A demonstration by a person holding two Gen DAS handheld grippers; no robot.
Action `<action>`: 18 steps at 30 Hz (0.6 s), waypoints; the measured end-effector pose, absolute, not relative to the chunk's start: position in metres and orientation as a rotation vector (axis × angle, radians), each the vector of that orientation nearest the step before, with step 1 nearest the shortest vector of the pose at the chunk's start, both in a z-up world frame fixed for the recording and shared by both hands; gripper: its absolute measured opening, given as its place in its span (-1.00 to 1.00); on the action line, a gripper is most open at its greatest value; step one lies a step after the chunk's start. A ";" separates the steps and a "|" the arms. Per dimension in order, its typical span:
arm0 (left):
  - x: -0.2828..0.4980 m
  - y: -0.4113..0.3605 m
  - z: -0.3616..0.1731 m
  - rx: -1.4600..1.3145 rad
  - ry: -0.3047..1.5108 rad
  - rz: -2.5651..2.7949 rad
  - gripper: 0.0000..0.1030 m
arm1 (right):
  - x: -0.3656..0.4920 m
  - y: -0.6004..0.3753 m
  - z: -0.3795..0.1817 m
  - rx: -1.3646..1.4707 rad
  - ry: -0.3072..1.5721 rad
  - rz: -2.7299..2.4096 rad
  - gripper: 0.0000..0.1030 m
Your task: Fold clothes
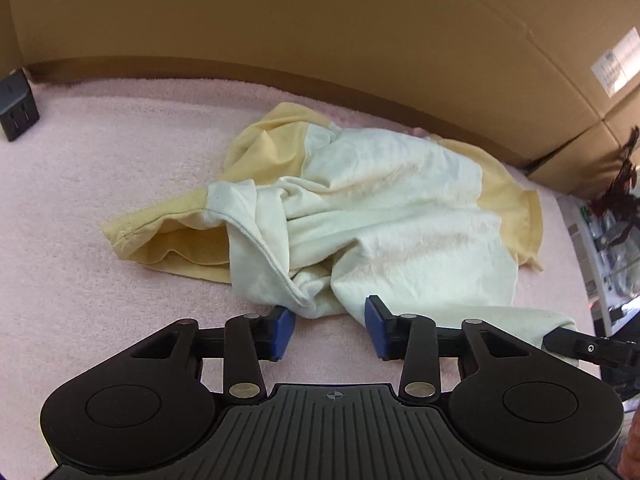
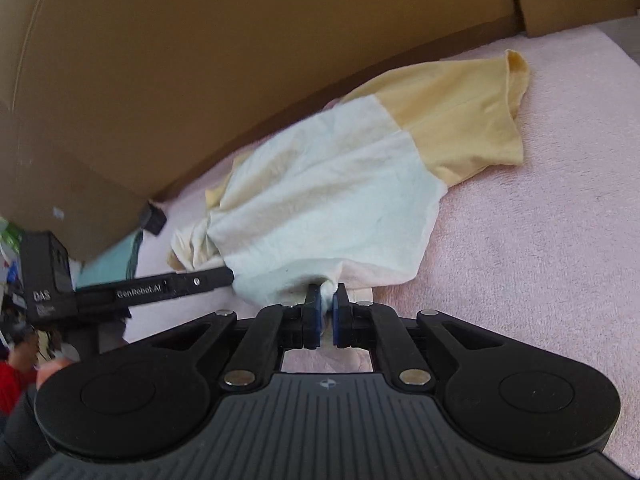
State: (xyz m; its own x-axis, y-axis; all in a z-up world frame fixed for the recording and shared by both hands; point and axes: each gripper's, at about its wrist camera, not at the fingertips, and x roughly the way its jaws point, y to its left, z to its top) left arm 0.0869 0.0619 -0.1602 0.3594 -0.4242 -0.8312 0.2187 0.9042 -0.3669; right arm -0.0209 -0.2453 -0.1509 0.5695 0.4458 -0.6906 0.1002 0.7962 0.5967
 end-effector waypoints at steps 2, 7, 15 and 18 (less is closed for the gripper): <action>0.093 0.066 -0.162 -0.244 1.141 -0.401 0.03 | -0.019 -0.254 -0.146 0.678 0.936 0.201 -0.88; 0.094 0.078 -0.163 -0.344 1.187 -0.376 0.41 | -0.016 -0.256 -0.144 0.685 0.917 0.179 -0.88; 0.101 0.094 -0.176 -0.376 1.189 -0.274 0.48 | -0.015 -0.252 -0.148 0.685 0.928 0.175 -0.88; 0.108 0.085 -0.176 -0.331 1.171 -0.268 0.14 | -0.013 -0.252 -0.148 0.685 0.932 0.174 -0.88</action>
State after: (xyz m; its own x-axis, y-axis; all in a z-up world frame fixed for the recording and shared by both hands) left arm 0.1085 0.0847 -0.1755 0.3669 -0.3735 -0.8520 0.0335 0.9206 -0.3892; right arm -0.0129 -0.2520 -0.1476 0.5995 0.4214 -0.6804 0.1476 0.7773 0.6115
